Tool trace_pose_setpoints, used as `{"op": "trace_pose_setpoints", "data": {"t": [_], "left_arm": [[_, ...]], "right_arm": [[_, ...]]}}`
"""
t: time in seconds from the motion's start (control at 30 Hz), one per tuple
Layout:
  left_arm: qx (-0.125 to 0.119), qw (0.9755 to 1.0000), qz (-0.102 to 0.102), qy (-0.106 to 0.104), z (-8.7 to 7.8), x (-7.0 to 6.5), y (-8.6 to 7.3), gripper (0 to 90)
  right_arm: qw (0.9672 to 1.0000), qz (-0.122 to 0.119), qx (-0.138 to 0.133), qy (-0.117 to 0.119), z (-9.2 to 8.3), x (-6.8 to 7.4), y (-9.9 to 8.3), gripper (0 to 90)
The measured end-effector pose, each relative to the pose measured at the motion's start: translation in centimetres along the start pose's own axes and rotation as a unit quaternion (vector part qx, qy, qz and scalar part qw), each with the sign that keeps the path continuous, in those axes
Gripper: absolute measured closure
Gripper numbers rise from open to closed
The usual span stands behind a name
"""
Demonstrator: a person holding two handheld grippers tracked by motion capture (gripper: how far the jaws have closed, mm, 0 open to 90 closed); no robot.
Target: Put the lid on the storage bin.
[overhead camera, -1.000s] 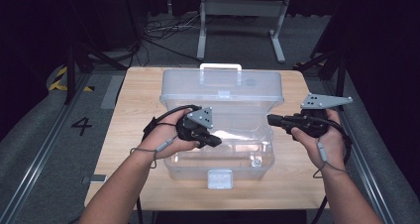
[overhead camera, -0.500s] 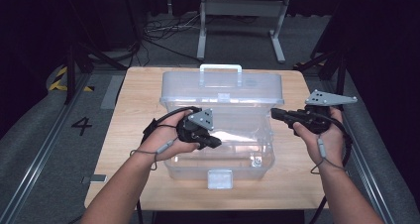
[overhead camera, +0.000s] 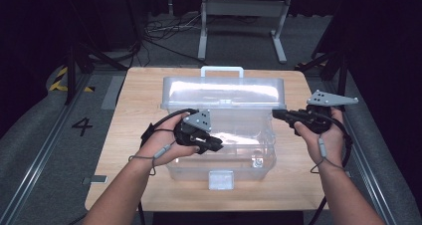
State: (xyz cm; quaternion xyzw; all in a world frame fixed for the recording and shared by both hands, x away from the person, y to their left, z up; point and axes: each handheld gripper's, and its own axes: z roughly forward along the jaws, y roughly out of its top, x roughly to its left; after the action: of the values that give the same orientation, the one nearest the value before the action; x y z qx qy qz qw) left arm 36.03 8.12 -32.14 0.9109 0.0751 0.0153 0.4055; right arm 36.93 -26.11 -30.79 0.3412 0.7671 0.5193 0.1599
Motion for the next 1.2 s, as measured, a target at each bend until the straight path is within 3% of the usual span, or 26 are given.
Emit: {"op": "trace_pose_setpoints", "data": {"t": [0.1,0.33,0.47,0.7,0.83,1.03,1.07,1.2], "left_arm": [[-0.018,0.9998,-0.009,-0.001,-0.9,-0.2,-0.1,79.4],[-0.032,0.9991,-0.02,0.022,-2.7,-0.7,-1.2,79.9],[-0.039,0.9977,-0.036,0.043,-3.6,-0.7,-2.2,80.8],[-0.054,0.9948,-0.065,0.058,-4.8,-0.4,-3.8,82.5],[-0.067,0.9914,-0.085,0.074,-5.6,-0.3,-4.7,82.7],[-0.072,0.9877,-0.098,0.098,-6.5,-0.2,-5.5,82.5],[-0.078,0.9856,-0.109,0.104,-6.8,-0.1,-6.0,82.4],[-0.081,0.9826,-0.12,0.116,-7.1,0.0,-6.5,82.5]], "right_arm": [[1.0,-0.002,0.0,0.0,0.0,0.1,-0.1,90.0],[1.0,0.0,0.001,0.004,-0.2,0.2,-0.4,90.0],[1.0,0.001,0.001,0.006,-0.2,0.2,-0.5,90.0],[0.9999,0.002,0.001,0.01,-0.4,0.2,-0.8,90.0],[0.9999,0.003,0.001,0.014,-0.6,0.2,-1.0,90.0],[0.9999,0.001,0.003,0.017,-0.7,0.3,-1.2,90.0],[0.9998,0.002,0.004,0.02,-0.8,0.3,-1.3,90.0],[0.9998,0.002,0.006,0.019,-0.9,0.3,-1.4,90.0]]}}
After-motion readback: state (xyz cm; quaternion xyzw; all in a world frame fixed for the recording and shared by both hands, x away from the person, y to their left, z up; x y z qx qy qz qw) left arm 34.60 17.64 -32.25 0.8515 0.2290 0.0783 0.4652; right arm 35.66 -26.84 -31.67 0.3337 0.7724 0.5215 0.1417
